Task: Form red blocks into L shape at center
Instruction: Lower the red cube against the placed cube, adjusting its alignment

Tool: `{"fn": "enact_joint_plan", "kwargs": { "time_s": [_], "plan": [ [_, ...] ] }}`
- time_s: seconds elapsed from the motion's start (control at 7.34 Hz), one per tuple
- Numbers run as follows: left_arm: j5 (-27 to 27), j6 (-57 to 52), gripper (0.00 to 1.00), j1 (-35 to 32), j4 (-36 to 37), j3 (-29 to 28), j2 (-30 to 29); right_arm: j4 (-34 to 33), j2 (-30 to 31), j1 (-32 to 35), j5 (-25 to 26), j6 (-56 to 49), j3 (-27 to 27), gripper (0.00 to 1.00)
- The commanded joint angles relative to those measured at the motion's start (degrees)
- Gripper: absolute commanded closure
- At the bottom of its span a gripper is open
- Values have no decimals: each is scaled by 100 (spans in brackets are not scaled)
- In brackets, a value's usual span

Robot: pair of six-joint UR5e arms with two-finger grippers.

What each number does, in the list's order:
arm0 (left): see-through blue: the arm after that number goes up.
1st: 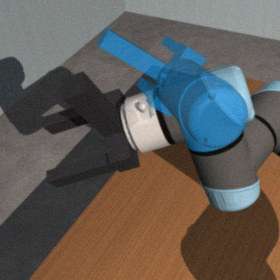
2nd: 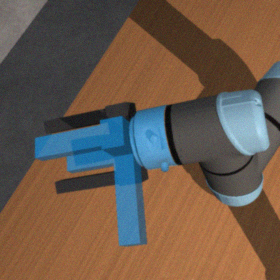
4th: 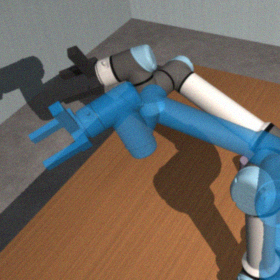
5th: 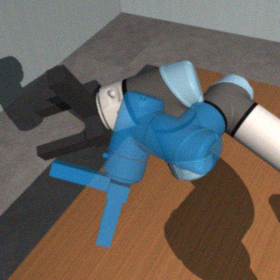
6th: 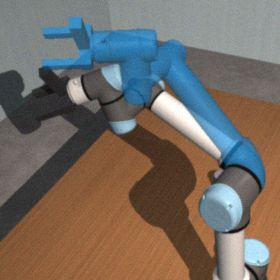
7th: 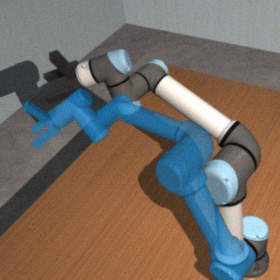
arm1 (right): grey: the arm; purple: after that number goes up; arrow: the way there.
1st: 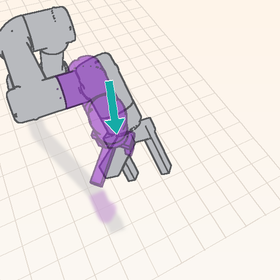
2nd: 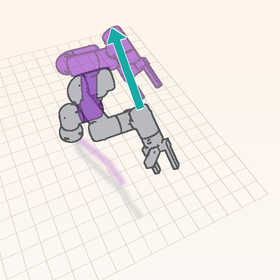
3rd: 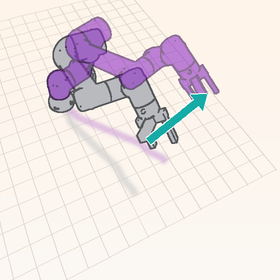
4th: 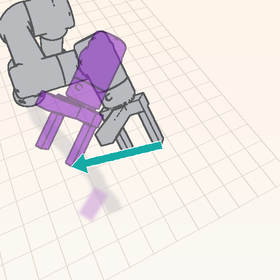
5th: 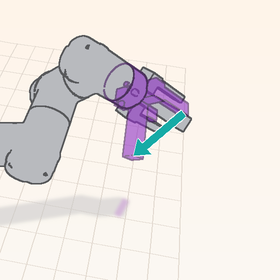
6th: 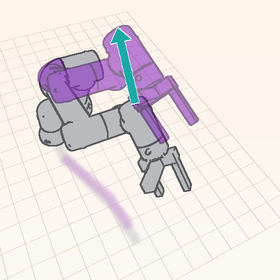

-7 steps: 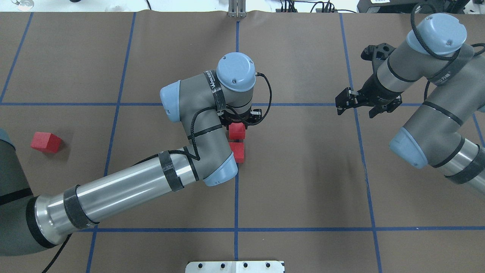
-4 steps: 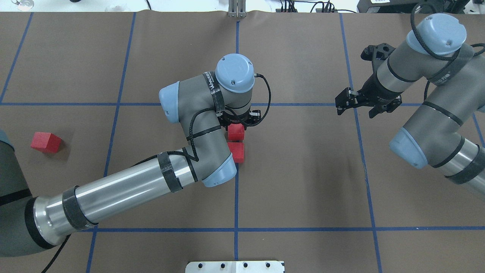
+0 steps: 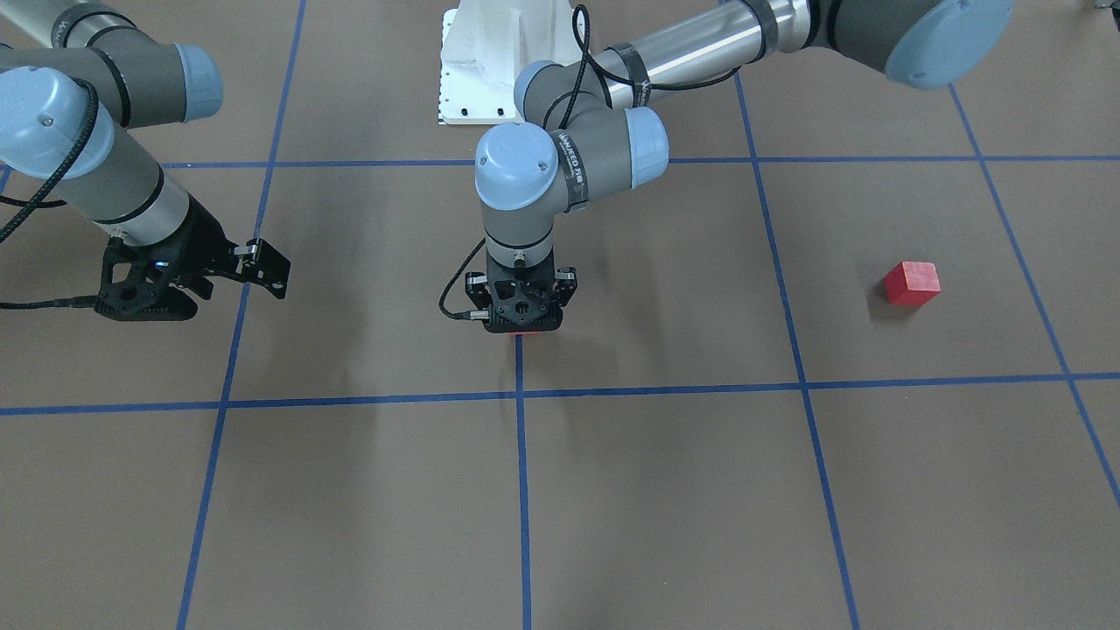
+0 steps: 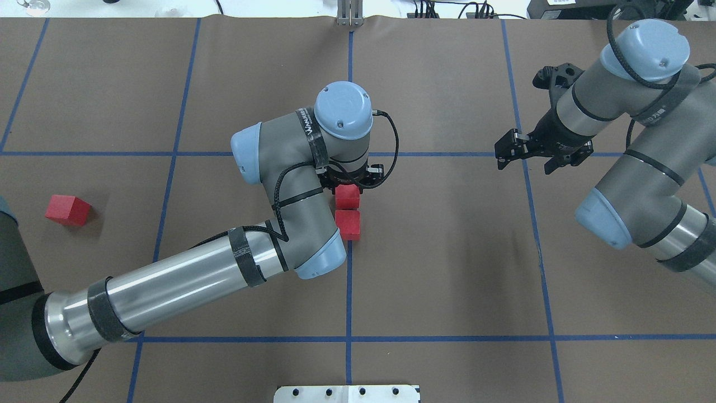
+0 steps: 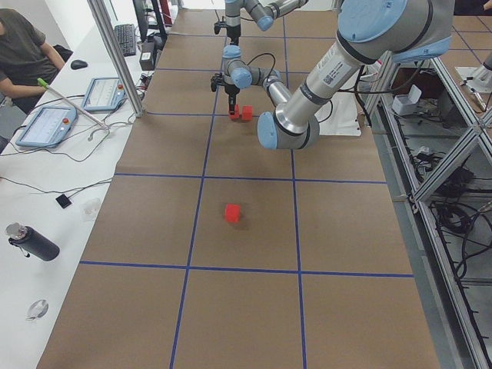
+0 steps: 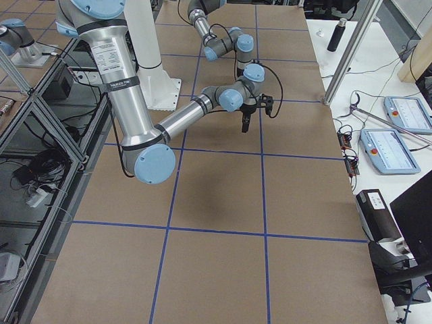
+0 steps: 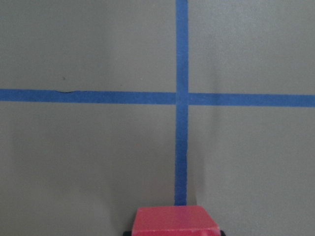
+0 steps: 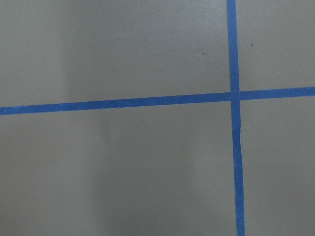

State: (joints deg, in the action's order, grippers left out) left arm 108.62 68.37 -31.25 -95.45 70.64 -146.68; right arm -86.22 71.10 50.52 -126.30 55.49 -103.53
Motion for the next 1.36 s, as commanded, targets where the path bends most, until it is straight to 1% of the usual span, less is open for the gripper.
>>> {"fn": "enact_joint_plan", "kwargs": {
  "time_s": [0.0,1.23],
  "plan": [
    [1,9,100,5,0,11,8,0,0,2,0,14,-10,0],
    [1,71,100,110,-9,142,87,0,0,2,0,14,-1,0]
  ]
}}
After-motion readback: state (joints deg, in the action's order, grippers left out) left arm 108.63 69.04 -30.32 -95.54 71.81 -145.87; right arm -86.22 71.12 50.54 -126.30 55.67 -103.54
